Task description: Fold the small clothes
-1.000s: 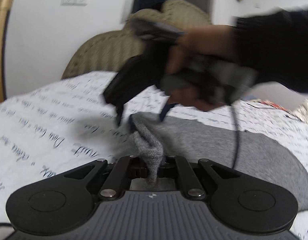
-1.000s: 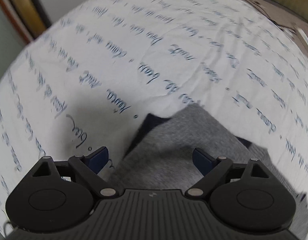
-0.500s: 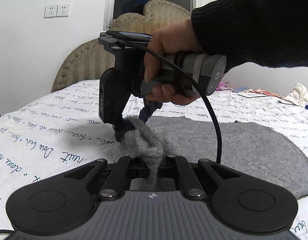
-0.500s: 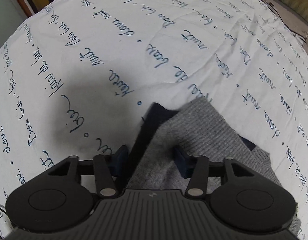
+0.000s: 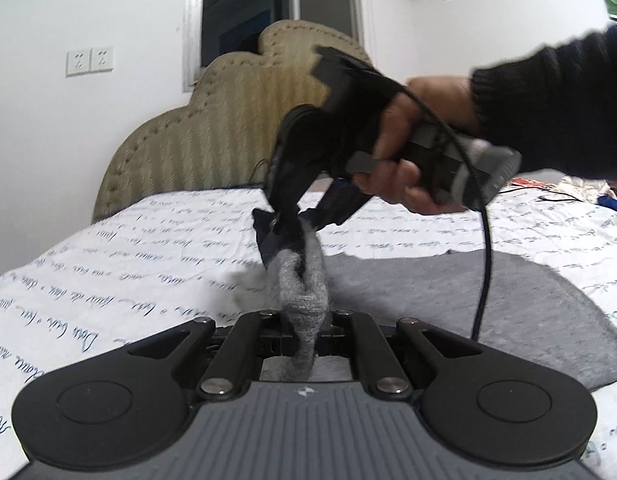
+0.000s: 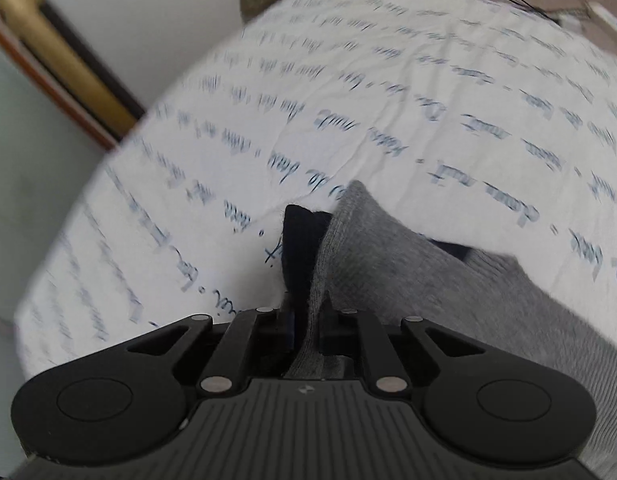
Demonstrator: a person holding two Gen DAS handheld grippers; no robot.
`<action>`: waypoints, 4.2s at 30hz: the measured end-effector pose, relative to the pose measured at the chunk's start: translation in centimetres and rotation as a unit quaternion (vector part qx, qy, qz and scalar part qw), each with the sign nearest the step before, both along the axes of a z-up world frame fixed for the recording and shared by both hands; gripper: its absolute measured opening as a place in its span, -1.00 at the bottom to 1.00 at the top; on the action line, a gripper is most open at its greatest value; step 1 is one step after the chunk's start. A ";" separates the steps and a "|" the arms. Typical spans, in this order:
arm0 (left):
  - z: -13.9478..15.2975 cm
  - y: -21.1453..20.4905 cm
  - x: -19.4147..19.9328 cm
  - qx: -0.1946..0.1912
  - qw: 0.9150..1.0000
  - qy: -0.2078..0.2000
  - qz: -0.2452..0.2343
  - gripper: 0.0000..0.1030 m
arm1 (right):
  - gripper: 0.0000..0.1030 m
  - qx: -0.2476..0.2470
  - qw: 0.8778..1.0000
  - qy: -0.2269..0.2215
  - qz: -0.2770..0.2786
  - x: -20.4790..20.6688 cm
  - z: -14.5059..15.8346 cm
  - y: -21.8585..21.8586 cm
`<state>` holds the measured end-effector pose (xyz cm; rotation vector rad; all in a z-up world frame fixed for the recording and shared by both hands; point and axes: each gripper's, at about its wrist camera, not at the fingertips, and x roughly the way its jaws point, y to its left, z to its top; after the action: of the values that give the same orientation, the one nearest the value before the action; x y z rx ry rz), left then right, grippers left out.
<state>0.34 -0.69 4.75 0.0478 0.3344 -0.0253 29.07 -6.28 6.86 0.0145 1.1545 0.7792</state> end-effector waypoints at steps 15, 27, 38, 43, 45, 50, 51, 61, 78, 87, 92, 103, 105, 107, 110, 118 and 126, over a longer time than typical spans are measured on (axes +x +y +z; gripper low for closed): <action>-0.2 -10.0 0.4 0.048 0.993 0.021 -0.104 -0.88 | -0.75 0.128 0.987 0.005 -0.099 -1.2 -1.8 -17.0; -0.9 -17.0 1.3 0.062 0.984 0.047 -0.161 -0.88 | -0.75 0.157 0.977 0.003 -0.146 -1.2 -4.4 -26.9; -2.0 -21.0 2.2 0.077 0.977 0.063 -0.187 -0.88 | -0.75 0.178 0.971 0.011 -0.160 -1.1 -6.9 -31.9; -2.4 -22.0 2.6 0.080 0.975 0.067 -0.197 -0.87 | -0.75 0.190 0.967 0.013 -0.167 -1.1 -7.6 -33.5; -2.6 -22.3 2.8 0.083 0.973 0.070 -0.202 -0.87 | -0.75 0.195 0.966 0.012 -0.168 -1.2 -7.8 -34.1; -2.9 -22.9 2.9 0.088 0.971 0.074 -0.210 -0.87 | -0.75 0.208 0.962 0.010 -0.177 -1.6 -8.4 -35.6; -3.0 -23.0 2.9 0.089 0.970 0.074 -0.213 -0.87 | -0.75 0.210 0.961 0.011 -0.180 -1.7 -8.5 -35.9; -3.9 -23.5 2.4 0.105 0.964 0.076 -0.233 -0.87 | -0.75 0.227 0.954 0.007 -0.193 -2.1 -9.1 -37.6; -3.2 -20.7 3.0 0.077 0.951 0.094 -0.285 -0.75 | -0.57 0.239 0.939 0.027 -0.244 -2.8 -11.5 -38.7; 3.1 -7.1 9.0 -0.097 0.979 0.060 -0.171 0.58 | -0.14 0.230 0.929 -0.054 -0.285 -4.9 -6.1 -40.9; 1.9 -6.2 16.8 -0.204 0.965 0.151 -0.062 0.57 | -0.14 0.206 0.941 -0.041 -0.264 -2.9 -6.5 -38.3; -4.1 -9.3 25.1 -0.261 0.919 0.282 -0.082 0.58 | -0.80 0.158 0.943 -0.043 -0.288 -2.1 -8.6 -37.0; -4.8 -9.5 25.3 -0.255 0.922 0.279 -0.083 0.56 | -0.81 0.173 0.933 -0.026 -0.314 -2.2 -9.9 -38.9; -4.7 -10.3 25.2 -0.223 0.932 0.269 -0.093 0.53 | -0.80 0.190 0.928 -0.015 -0.320 -2.6 -11.0 -39.2; -4.3 -11.2 25.2 -0.175 0.943 0.266 -0.101 0.49 | -0.39 0.187 0.924 -0.026 -0.334 -3.4 -10.8 -38.5; -3.1 -6.5 15.7 -0.193 0.931 0.286 -0.122 0.48 | 0.17 0.226 0.915 -0.030 -0.332 -15.1 -8.0 -39.7; -4.2 -8.1 8.8 -0.146 0.933 0.290 -0.155 0.42 | -0.59 0.238 0.920 0.001 -0.312 -22.5 -8.8 -37.7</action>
<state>9.10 -8.77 0.55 -0.2087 0.9099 -0.4083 6.61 -43.98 -1.94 0.7573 0.8582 0.4643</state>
